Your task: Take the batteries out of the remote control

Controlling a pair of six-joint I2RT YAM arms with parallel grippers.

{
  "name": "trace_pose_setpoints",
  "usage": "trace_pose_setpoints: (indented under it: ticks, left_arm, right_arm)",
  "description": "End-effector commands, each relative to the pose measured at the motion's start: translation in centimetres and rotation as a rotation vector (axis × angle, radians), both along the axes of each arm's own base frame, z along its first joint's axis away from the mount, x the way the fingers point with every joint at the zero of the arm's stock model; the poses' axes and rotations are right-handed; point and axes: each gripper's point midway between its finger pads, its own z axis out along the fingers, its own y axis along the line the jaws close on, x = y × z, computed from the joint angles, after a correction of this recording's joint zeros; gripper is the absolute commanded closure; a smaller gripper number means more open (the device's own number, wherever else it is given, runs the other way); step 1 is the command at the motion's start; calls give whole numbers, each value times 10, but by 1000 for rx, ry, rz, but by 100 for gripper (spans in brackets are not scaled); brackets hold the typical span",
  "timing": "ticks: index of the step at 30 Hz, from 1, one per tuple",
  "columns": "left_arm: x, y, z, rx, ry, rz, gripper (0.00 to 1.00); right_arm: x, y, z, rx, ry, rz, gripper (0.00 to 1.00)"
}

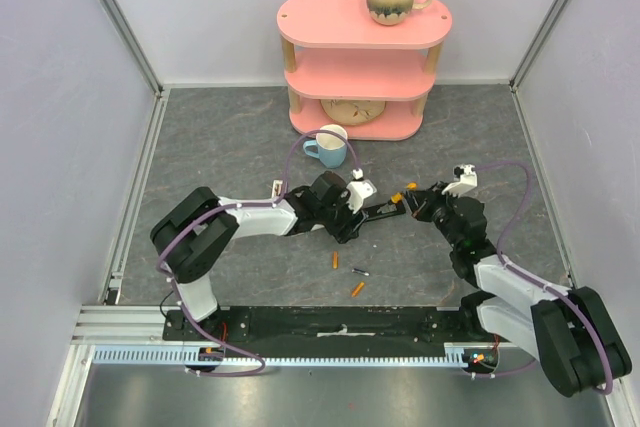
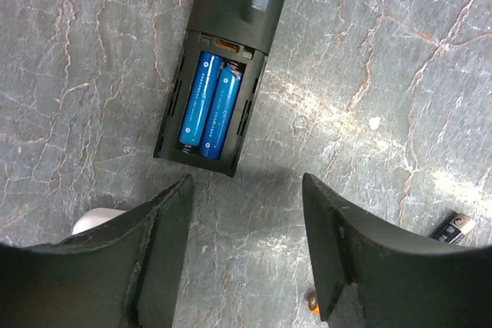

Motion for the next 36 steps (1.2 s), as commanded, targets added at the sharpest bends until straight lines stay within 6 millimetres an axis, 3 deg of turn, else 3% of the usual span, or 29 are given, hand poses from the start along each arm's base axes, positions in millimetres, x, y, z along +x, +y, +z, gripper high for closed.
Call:
trace_pose_setpoints:
  ticks: [1, 5, 11, 19, 27, 31, 36]
  left_arm:
    - [-5, 36, -22, 137, 20, 79, 32]
    - [10, 41, -22, 137, 2, 104, 28]
    - [26, 22, -22, 144, -22, 57, 28]
    - [3, 2, -15, 41, 57, -55, 32]
    - [-19, -2, -14, 1, 119, -114, 48]
    - [-15, 2, -16, 20, 106, -78, 48]
    - [-6, 6, -18, 47, 74, -21, 41]
  right_arm:
    - [7, 14, 44, 71, -155, 63, 100]
    - [6, 12, 53, 54, -178, 65, 100]
    - [3, 14, 55, 51, -178, 81, 100]
    - [4, 14, 44, 50, -154, 77, 100]
    - [13, 22, 39, 29, -144, 82, 100]
    - [16, 30, 38, -11, -150, 87, 100]
    - [15, 42, 39, -64, -161, 102, 100]
